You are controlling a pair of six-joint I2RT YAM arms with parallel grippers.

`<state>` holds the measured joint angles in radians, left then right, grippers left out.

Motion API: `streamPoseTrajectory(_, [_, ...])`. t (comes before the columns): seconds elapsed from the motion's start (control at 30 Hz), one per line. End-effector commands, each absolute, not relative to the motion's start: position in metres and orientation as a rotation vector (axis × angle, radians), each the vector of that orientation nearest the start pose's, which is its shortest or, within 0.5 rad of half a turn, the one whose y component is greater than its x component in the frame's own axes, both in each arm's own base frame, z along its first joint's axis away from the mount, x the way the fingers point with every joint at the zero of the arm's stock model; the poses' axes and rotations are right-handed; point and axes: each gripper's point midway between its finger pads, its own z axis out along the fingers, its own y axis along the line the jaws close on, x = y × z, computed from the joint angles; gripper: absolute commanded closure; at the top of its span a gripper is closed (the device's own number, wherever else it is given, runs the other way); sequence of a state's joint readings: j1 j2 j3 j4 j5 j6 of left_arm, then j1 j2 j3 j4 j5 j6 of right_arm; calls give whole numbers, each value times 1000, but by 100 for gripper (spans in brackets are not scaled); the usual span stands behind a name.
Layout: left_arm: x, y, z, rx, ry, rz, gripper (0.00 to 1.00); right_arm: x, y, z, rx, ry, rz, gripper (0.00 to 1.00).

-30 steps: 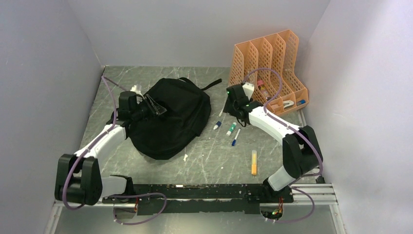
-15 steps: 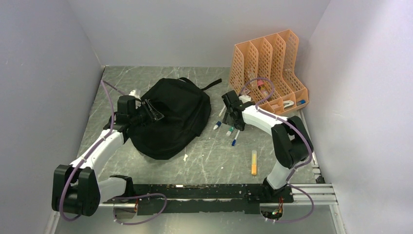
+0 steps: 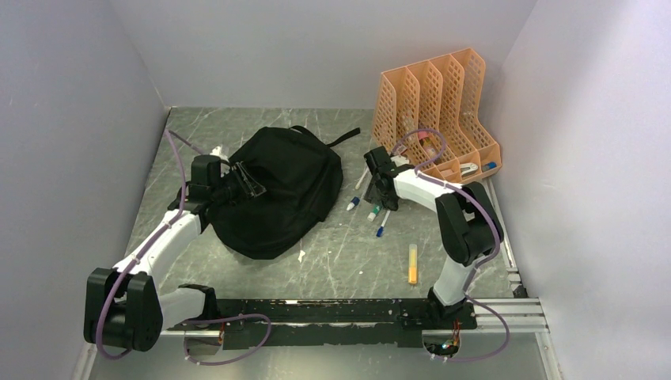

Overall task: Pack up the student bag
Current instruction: Pick up the stationery from the center of the board.

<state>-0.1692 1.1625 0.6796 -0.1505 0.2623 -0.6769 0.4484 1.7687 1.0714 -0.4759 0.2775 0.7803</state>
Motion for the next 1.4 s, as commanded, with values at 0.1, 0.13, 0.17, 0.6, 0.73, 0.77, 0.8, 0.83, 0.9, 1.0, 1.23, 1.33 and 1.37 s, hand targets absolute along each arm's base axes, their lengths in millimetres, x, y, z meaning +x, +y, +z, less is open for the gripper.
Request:
streamPoseTrajectory(0.1, [320, -125, 155, -351, 2192, -711, 58, 351, 140, 18, 513, 2581, 5, 59])
streamPoseTrajectory(0.13, [320, -125, 157, -343, 2188, -713, 58, 354, 140, 23, 517, 2560, 18, 64])
streamPoseTrajectory(0.17, [320, -127, 160, -330, 2181, -719, 57, 355, 140, 29, 513, 2538, 34, 67])
streamPoseTrajectory(0.6, [320, -179, 219, -87, 2041, -958, 30, 389, 199, 176, 415, 2105, 652, 100])
streamPoseTrajectory(0.73, [320, -202, 231, -24, 2011, -1037, 14, 390, 253, 231, 265, 1988, 972, 100])
streamPoseTrajectory(0.77, [321, -207, 237, -12, 1985, -1056, 11, 387, 265, 241, 225, 1966, 1032, 100])
streamPoseTrajectory(0.8, [322, -210, 241, -6, 1973, -1068, 10, 384, 276, 249, 193, 1950, 1082, 100])
streamPoseTrajectory(0.83, [322, -213, 243, -2, 1964, -1074, 9, 380, 289, 259, 157, 1932, 1134, 100])
streamPoseTrajectory(0.9, [323, -218, 244, 0, 1959, -1078, 9, 370, 312, 269, 90, 1920, 1195, 100])
streamPoseTrajectory(1.0, [323, -222, 244, -1, 1955, -1091, 10, 357, 339, 274, 23, 1926, 1271, 100])
streamPoseTrajectory(1.23, [316, -235, 257, 39, 1901, -1186, 11, 341, 367, 268, -35, 1950, 1364, 100])
streamPoseTrajectory(1.33, [314, -238, 257, 43, 1896, -1197, 14, 337, 373, 271, -52, 1943, 1392, 100])
streamPoseTrajectory(1.37, [314, -238, 256, 45, 1898, -1197, 17, 336, 374, 272, -55, 1938, 1407, 100])
